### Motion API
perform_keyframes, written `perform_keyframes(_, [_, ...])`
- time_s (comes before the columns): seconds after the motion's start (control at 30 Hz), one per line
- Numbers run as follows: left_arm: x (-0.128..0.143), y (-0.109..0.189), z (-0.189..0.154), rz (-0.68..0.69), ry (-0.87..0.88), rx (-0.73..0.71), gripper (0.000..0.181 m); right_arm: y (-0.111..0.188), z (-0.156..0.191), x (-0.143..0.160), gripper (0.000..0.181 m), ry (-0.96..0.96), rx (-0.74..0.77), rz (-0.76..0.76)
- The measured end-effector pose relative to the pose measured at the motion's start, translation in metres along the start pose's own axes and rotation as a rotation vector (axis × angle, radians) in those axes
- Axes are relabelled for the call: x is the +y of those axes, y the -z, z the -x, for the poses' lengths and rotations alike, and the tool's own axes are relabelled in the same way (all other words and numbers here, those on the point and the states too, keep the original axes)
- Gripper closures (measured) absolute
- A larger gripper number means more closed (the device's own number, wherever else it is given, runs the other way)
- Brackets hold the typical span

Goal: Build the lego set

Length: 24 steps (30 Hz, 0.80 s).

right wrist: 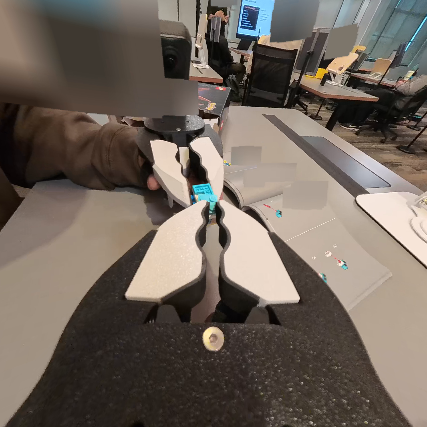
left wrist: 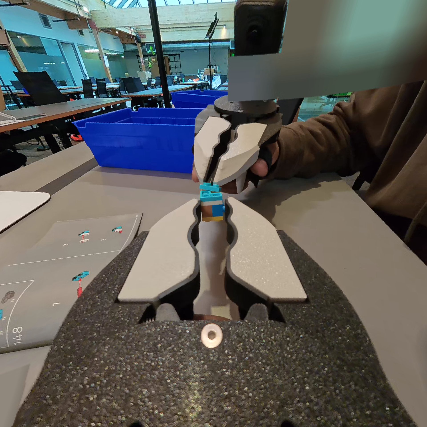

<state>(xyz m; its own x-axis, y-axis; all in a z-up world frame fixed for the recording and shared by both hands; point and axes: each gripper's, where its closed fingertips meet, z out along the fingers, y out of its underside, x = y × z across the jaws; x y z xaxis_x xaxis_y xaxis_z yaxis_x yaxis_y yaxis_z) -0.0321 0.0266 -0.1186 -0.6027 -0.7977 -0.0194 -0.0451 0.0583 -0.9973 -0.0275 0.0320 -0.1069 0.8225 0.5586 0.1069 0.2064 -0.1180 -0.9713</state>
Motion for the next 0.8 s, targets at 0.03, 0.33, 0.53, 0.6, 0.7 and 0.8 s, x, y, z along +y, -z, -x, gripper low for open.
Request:
perform_keyframes(0.03, [-0.001, 0.0, 0.0, -0.01, 0.006, 0.001, 0.162, 0.0, 0.0, -0.001, 0.177, 0.002, 0.003, -0.003])
perform_keyframes(0.33, [-0.012, 0.003, 0.001, -0.1, 0.071, 0.019, 0.162, 0.002, -0.002, -0.012, 0.169, -0.012, 0.031, -0.05])
perform_keyframes(0.53, [-0.016, 0.004, 0.002, -0.137, 0.108, 0.022, 0.162, 0.003, -0.003, -0.017, 0.167, -0.004, 0.045, -0.069])
perform_keyframes(0.6, [-0.017, 0.004, 0.002, -0.143, 0.119, 0.025, 0.162, 0.003, -0.004, -0.017, 0.167, -0.003, 0.054, -0.065])
perform_keyframes(0.7, [-0.016, 0.003, 0.003, -0.14, 0.118, 0.019, 0.162, 0.002, -0.004, -0.016, 0.167, 0.008, 0.062, -0.063])
perform_keyframes(0.8, [-0.016, 0.004, 0.004, -0.132, 0.115, 0.008, 0.162, 0.006, -0.007, -0.013, 0.167, 0.016, 0.078, -0.055])
